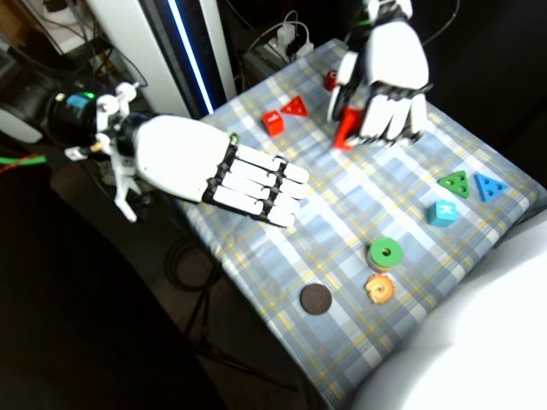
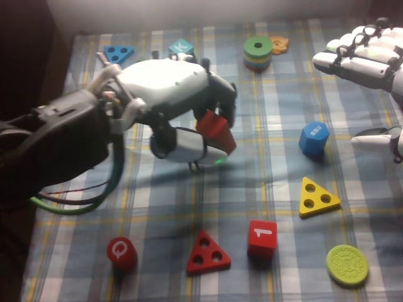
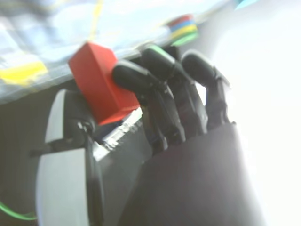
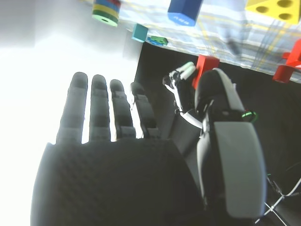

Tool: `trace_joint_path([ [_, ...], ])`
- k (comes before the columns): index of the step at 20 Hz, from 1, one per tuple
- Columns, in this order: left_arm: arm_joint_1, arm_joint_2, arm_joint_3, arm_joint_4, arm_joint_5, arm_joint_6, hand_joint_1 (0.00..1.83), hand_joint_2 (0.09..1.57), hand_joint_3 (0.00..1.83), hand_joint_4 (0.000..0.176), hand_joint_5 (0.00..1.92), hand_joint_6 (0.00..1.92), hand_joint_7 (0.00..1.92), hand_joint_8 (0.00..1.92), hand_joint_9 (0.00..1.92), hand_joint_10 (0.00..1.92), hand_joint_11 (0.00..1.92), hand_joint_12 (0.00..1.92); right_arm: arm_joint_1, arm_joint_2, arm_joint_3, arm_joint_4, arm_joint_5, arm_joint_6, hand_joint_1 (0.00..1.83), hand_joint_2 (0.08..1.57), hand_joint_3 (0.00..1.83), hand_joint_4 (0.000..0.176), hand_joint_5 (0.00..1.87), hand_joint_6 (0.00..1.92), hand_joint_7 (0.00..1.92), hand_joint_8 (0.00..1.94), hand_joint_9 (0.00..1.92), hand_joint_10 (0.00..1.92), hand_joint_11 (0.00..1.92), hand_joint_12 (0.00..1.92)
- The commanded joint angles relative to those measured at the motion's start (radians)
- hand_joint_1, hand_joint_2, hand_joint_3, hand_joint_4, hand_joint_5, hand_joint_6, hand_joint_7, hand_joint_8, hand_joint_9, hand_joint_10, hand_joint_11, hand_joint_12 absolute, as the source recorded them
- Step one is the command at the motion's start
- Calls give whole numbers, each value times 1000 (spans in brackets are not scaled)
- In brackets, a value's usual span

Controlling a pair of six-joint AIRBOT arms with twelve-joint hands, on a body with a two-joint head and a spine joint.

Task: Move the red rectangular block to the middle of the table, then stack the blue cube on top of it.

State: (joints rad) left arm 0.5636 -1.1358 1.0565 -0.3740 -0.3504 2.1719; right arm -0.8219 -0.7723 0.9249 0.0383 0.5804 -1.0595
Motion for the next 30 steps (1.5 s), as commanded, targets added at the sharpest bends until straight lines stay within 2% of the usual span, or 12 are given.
trace_joint_path([
  [1,-22,-9,13,5,-61,20,1142,1245,1,1,676,1416,822,1273,585,902,0,1663,7,0,1,6,117,0,373,1225,1,27,0,0,0,0,0,0,0,0],
  [2,-31,-18,23,1,-45,31,1154,1226,4,0,700,1367,860,1227,657,779,0,1646,7,0,1,6,117,0,387,1226,1,17,0,0,0,0,0,0,0,0],
  [3,-41,-28,34,1,-26,41,980,1272,6,18,683,1423,861,751,657,701,0,1588,6,-1,2,6,117,0,392,1230,3,0,0,0,0,0,0,0,0,0],
  [5,-51,-42,43,1,-1,68,1184,1224,0,0,721,1216,870,1357,649,1104,0,1757,6,-3,3,6,117,0,445,1215,0,9,0,0,0,0,0,0,0,0],
  [12,-72,-97,77,-9,63,134,1156,1262,12,0,706,1305,743,1600,565,1750,191,1921,4,-4,5,6,117,0,452,1220,1,15,0,0,0,0,0,0,0,0],
  [14,-69,-100,77,-9,67,134,1125,1291,1,0,580,1464,755,1471,445,1380,13,1921,4,-5,5,6,117,1,467,1214,0,4,0,0,0,0,0,0,0,0],
  [16,-65,-101,76,-9,72,134,785,1192,0,33,422,410,665,470,439,899,0,1726,4,-5,5,6,117,2,452,1223,2,5,0,0,0,0,0,0,0,0],
  [19,-61,-97,67,-9,73,135,810,1147,0,77,342,123,463,157,186,815,0,1528,2,-5,6,10,117,2,443,1220,0,0,0,0,0,0,0,0,0,0],
  [24,-51,-81,48,-10,58,135,781,1147,0,133,212,4,208,0,50,461,0,940,2,-5,6,11,118,2,475,1211,0,29,0,0,0,0,0,0,0,0],
  [25,-49,-77,43,-10,53,135,824,1143,0,129,194,7,144,0,9,387,0,593,2,-5,6,11,118,2,460,1211,0,14,0,0,0,0,0,0,0,0],
  [29,-43,-68,37,-11,48,135,752,1142,0,133,177,2,125,1,23,383,0,716,2,-5,6,13,119,2,450,1213,0,24,0,0,0,0,0,0,0,0],
  [30,-43,-67,36,-12,46,135,832,1145,1,118,184,3,96,0,15,298,0,322,2,-5,6,14,119,2,471,1203,0,32,0,0,0,0,0,0,0,0],
])
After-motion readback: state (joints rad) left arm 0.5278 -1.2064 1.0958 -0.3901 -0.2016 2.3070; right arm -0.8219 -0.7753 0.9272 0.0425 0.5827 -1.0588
